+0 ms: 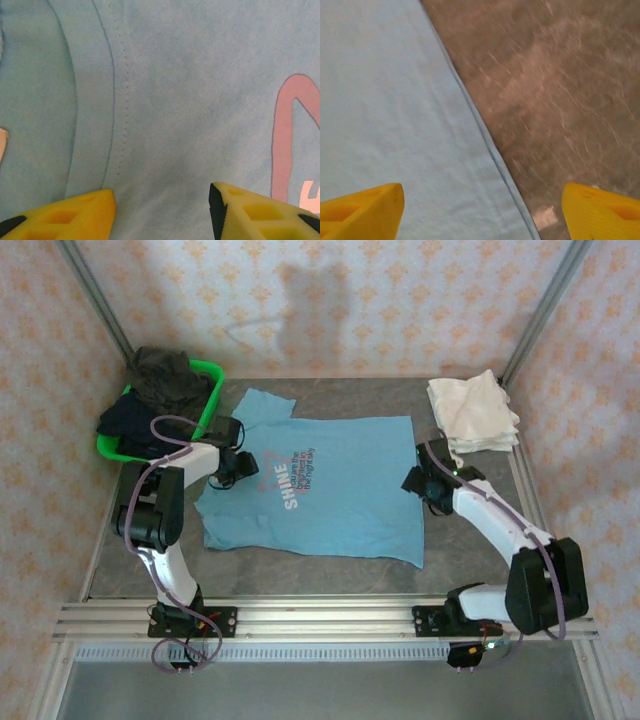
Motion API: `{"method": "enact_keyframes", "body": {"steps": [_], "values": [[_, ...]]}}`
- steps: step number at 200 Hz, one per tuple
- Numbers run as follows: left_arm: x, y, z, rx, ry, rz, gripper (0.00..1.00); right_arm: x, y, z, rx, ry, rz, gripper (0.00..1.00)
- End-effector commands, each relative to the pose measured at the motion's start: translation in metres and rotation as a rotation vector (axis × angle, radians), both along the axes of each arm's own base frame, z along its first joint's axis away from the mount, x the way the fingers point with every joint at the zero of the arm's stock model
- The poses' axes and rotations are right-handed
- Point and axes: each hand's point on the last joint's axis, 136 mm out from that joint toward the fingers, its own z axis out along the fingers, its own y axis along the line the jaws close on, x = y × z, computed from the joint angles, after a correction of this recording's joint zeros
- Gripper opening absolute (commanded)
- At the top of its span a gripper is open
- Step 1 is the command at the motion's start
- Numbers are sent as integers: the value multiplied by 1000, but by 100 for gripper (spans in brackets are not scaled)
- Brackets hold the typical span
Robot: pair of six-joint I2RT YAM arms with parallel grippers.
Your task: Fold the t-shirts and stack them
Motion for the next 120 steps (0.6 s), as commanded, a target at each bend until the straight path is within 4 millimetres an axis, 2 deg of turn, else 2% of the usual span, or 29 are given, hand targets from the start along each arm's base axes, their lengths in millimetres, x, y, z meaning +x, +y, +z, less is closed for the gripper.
{"method": "enact_keyframes", "body": {"steps": [1,15,29,50,68,81,98,120], "values": [[-28,-3,1,15,76,-6,58,-38,11,-17,46,85,-27,82],[-29,-4,21,35,39,-20,65,-52,28,-22,69,100,4,82],[-34,-3,42,74,11,-29,68,-67,37,-25,44,133,30,82],[-54,6,66,152,-14,-18,69,-89,41,-31,-5,185,51,80],[-76,9,78,190,-34,-10,69,-107,42,-40,-28,225,60,78],[-93,3,76,193,-42,-33,69,-117,41,-46,-44,250,65,75],[-112,-6,63,188,-3,-63,69,-126,42,-55,-42,273,75,71],[-131,4,44,208,49,8,63,-131,47,-62,-24,281,98,70]]}}
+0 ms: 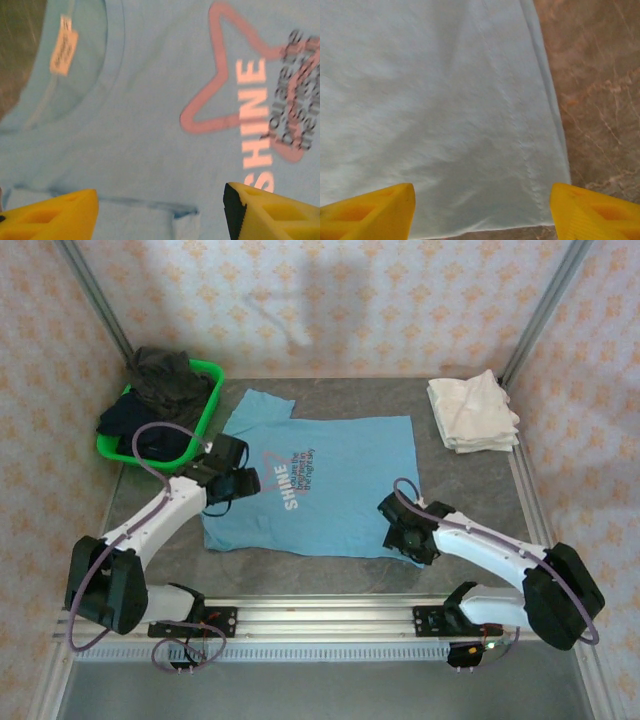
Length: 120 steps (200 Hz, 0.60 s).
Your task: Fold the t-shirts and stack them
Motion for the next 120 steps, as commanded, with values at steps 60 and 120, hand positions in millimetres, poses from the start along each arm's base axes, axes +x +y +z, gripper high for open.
{"method": "enact_keyframes", "body": {"steps": [60,120], "values": [[-28,57,-47,68,105,271,60,-5,-9,-14,-55,0,-17,62],[-22,51,-71,66,171,240,41,-2,-15,-18,-88,-19,-42,55]]}}
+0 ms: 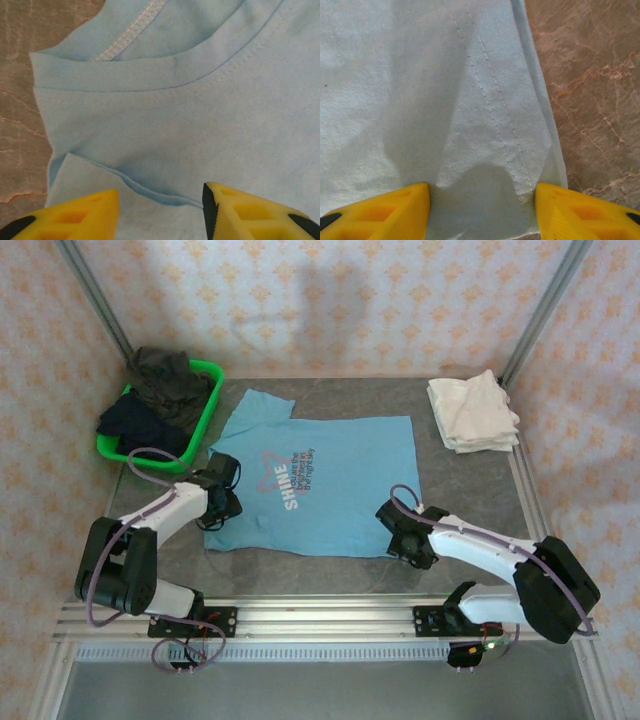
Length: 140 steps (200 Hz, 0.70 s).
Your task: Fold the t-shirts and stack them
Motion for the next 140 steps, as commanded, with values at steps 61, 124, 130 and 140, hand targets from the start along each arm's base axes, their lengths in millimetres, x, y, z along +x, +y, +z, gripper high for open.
{"method": "enact_keyframes", "body": {"steps": [61,124,130,140], "values": [[6,6,-1,41,18,1,23,3,-12,-2,-71,-26,-15,43],[-5,15,27,76,-28,1,12,7,-15,5,-95,-47,-11,17],[-5,15,26,72,-26,-2,10,8,-15,6,-93,-51,-9,15],[-5,15,26,73,-23,-4,11,9,-14,8,-90,-53,-5,14]]}}
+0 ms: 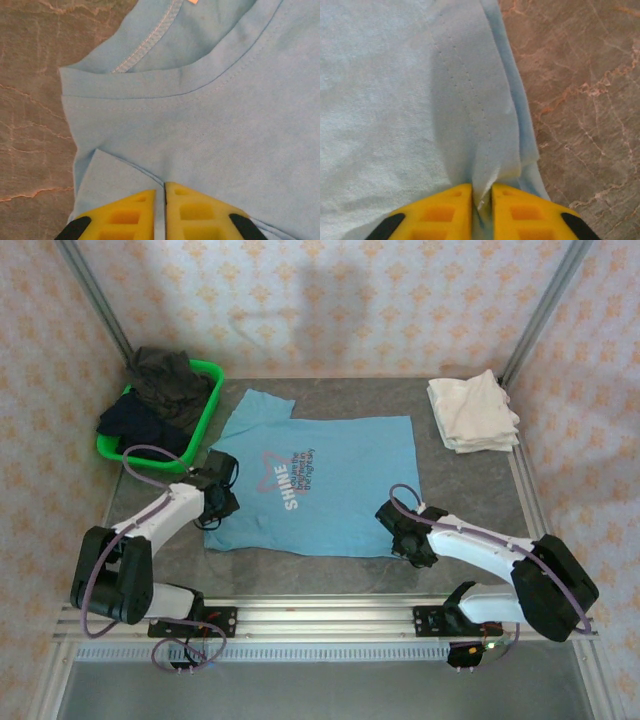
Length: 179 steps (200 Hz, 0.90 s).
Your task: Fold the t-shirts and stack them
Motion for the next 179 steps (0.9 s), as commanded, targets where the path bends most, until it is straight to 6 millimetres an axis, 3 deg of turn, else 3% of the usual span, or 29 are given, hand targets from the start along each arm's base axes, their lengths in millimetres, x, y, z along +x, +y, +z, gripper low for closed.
{"method": "enact_keyframes", "body": {"steps": [1,8,22,37,53,71,103,136,165,179], "values": [[-5,9,5,44,17,6,11,4,-5,8,-40,-28,6,14],[-4,7,4,39,19,-1,15,4,-6,9,-40,-29,9,14],[-2,3,-3,18,35,-19,33,5,-5,10,-40,-32,11,15],[0,-6,-12,-18,56,-38,35,5,-5,9,-38,-33,14,15],[2,-12,-20,-37,71,-54,34,5,-4,8,-34,-32,15,15],[2,-15,-24,-41,77,-60,22,5,-5,8,-34,-32,17,15],[-1,-16,-24,-42,83,-66,13,5,-6,9,-40,-38,19,15],[-3,-14,-15,-37,62,-63,0,5,-7,11,-43,-42,21,12],[-7,-10,-1,-22,39,-63,0,4,-9,13,-46,-41,20,11],[-8,-9,9,-18,16,-66,0,1,-9,13,-41,-36,17,16]]}}
